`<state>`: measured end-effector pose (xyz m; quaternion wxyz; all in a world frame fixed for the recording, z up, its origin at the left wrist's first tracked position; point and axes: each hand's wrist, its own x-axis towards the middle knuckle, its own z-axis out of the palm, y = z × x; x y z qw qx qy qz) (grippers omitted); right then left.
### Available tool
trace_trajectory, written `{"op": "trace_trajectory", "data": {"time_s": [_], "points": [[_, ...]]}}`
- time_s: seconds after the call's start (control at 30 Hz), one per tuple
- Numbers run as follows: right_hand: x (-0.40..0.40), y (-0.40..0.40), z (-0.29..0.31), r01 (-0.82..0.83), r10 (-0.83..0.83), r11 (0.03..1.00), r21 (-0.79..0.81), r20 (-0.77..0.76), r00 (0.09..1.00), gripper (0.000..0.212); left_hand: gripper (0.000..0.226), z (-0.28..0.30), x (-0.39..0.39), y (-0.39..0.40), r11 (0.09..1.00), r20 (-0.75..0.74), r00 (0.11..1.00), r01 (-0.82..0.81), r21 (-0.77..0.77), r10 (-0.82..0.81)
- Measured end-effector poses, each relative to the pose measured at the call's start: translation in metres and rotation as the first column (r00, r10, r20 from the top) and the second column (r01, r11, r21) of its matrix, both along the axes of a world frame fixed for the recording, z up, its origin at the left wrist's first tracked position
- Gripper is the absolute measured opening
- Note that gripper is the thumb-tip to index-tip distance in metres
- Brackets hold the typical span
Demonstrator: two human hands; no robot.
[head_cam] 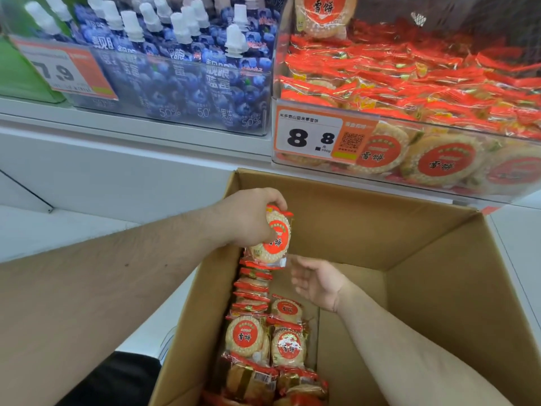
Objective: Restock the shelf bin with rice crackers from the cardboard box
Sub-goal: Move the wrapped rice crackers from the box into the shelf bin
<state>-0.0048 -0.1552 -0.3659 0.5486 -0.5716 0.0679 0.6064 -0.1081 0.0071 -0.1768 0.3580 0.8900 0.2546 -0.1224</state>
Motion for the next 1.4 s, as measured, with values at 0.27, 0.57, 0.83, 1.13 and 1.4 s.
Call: {"op": "trace_trajectory", "data": {"time_s": [0.27,0.57,0.83,1.13,1.4], "points": [[-0.044,-0.01,-0.085,-0.216,0.441,0.731,-0.647,0.206,0.874,0.066,0.052,-0.009,0.001,0.003,0.999,-0.066,0.997,0.035,-0.011,-0.036],[-0.007,-0.04,-0.047,-0.032,0.181,0.893,-0.449,0.293,0.939,0.047,0.047,0.003,0.002,0.006,0.992,-0.019,0.999,0.034,-0.125,-0.036],[0.021,-0.057,0.105,-0.123,0.075,0.901,0.416,0.129,0.989,0.058,0.068,0.032,-0.009,0.016,0.954,0.097,0.995,-0.004,-0.301,0.035],[-0.018,-0.012,0.206,-0.167,-0.026,0.916,0.364,0.472,0.881,0.085,0.069,0.065,-0.02,0.0,0.944,0.207,0.978,0.102,-0.314,-0.037],[-0.036,-0.003,0.26,-0.161,-0.036,0.965,0.209,0.708,0.705,0.055,0.084,0.098,-0.033,0.002,0.866,0.366,0.929,0.132,-0.482,0.062]]}}
